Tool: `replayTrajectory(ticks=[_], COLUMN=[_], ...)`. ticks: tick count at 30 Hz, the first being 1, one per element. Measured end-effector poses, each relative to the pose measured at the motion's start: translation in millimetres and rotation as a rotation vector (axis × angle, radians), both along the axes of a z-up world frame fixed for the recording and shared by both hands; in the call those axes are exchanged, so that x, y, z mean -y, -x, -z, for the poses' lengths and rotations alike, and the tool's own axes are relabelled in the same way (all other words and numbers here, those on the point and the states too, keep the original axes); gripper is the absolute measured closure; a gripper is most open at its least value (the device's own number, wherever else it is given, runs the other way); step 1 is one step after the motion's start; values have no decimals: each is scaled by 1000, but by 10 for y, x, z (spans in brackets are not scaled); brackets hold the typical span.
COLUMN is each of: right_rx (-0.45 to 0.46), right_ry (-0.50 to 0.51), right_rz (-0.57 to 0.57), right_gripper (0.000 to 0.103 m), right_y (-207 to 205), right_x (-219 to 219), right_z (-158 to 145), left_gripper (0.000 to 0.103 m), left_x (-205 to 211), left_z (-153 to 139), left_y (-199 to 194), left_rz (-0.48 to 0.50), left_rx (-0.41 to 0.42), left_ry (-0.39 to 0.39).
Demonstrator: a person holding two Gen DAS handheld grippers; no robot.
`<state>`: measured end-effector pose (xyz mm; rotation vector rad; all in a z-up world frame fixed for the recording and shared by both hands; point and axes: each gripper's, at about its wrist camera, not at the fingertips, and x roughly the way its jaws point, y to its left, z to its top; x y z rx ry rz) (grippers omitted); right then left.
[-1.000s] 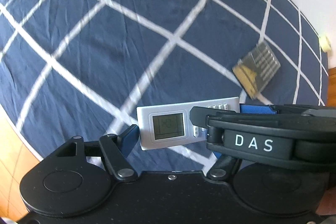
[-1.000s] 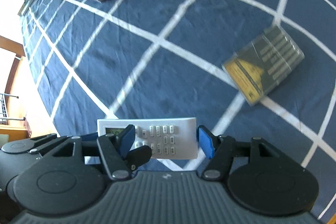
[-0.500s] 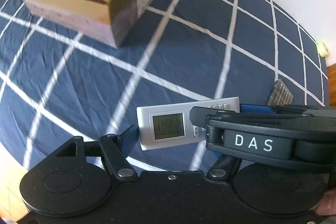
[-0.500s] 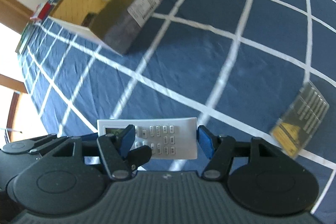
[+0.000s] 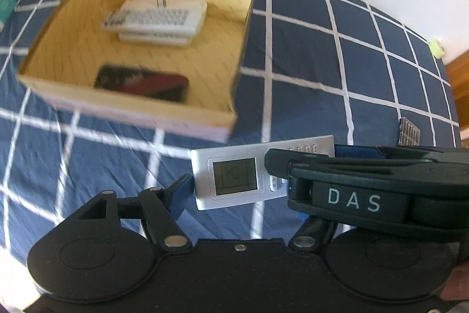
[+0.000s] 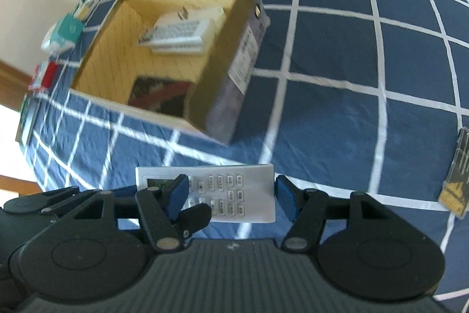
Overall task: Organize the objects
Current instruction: 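Lift the white screen remote with the right gripper and carry it over the box, then lower the white screen remote into the box and open the right gripper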
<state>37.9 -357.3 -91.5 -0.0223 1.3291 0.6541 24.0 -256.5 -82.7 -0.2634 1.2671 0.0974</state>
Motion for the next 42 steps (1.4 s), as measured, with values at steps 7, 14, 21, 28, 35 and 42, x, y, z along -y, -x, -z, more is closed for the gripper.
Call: replayTrajectory(ticks=[7,14,21,28,35,42], right_rx=[22,39,46,14,-44,-113], right_ry=[1,9,28,43,55,81], right_rz=[74,72,57,39,52,101], right_gripper=[39,39,39,39,39,39], right_y=[-4,-88,-240,-495,-821,-1070], right_x=[-356,-776,-1253,-1722,-1999,-2116], right_z=[-175,-276,-273,-71,307,703], left_gripper=[34,35,35,35,35,35], left_x=[-364,-792,-1257,-1650,-1872,-1947], left_z=[-151,-209,-150,81,446,829], left_y=[-123,-277,-519,-840,-1232,-1534], left_rz=[53,46,31,22,65,122], left_rx=[19,32,32,-11,-78,-145], left_ry=[12,25,42,52,55,70])
